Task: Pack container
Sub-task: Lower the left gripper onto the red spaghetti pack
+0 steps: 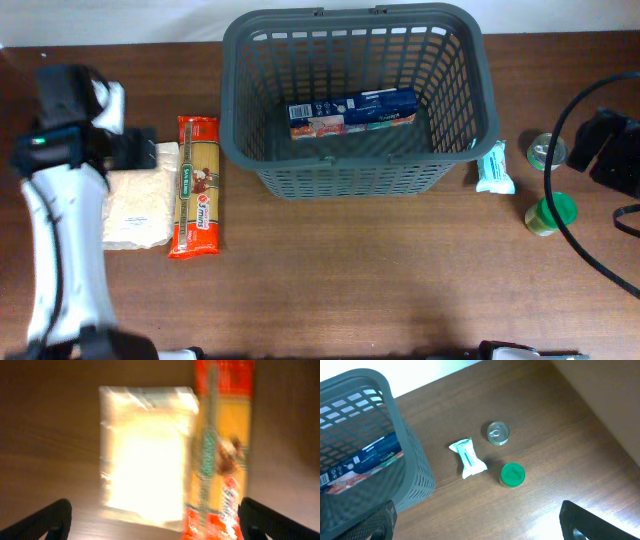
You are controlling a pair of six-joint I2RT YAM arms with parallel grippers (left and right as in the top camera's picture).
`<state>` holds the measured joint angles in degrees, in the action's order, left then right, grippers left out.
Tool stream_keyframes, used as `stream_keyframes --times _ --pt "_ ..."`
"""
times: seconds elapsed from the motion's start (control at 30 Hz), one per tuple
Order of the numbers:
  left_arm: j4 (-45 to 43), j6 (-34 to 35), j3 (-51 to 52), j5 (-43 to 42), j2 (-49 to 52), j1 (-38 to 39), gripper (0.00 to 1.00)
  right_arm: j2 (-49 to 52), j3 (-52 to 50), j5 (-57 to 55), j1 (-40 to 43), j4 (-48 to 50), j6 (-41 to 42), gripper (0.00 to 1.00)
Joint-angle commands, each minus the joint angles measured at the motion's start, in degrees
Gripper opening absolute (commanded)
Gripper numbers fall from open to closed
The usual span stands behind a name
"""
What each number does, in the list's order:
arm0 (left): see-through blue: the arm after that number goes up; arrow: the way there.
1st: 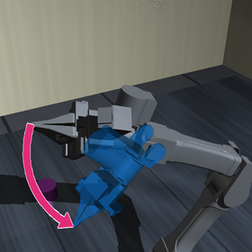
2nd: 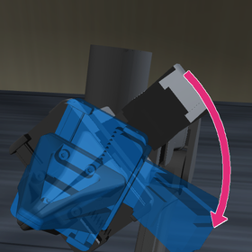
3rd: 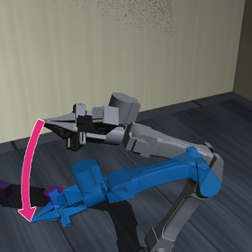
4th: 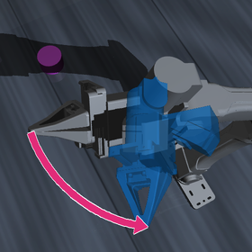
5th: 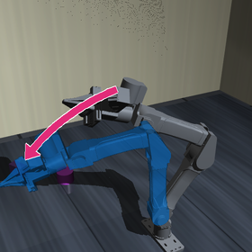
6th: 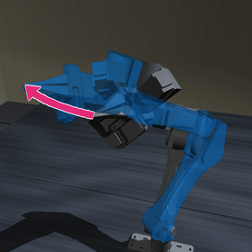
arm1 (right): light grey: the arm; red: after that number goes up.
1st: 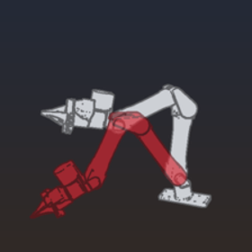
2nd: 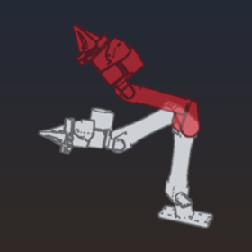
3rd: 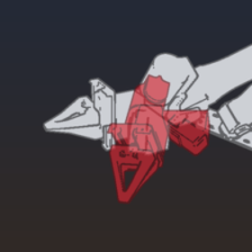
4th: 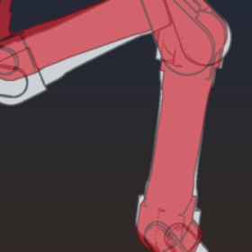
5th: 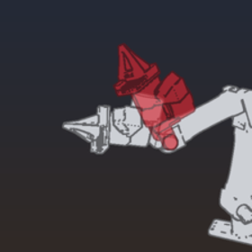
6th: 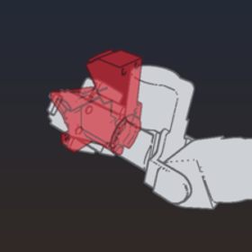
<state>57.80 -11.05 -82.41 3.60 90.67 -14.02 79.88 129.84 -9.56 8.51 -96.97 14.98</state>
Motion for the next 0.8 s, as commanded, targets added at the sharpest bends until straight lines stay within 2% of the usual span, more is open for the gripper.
stream_keyframes --times 0.0,0.17,0.47,0.53,0.77 --pt "-2.4 2.45 6.34 -12.57 3.45 0.44 0.98 0.0 0.07 -0.04 -0.22 -0.35 0.31 0.99" --pt "-4.55 2.45 7.74 -12.79 9.68 3.43 1.0 0.0 0.07 0.37 -0.22 -0.35 0.31 0.99" --pt "-7.89 4.13 7.76 -5.95 15.96 8.7 1.0 0.0 0.07 1.05 -0.22 -0.35 0.31 0.99" --pt "-8.13 6.1 7.74 -3.39 17.11 9.03 0.99 0.0 0.07 1.05 -0.22 -0.35 0.31 0.99" --pt "-10.27 7.87 7.76 -3.1 20.09 9.05 1.0 0.0 0.07 1.03 -0.22 -0.35 0.31 0.99"
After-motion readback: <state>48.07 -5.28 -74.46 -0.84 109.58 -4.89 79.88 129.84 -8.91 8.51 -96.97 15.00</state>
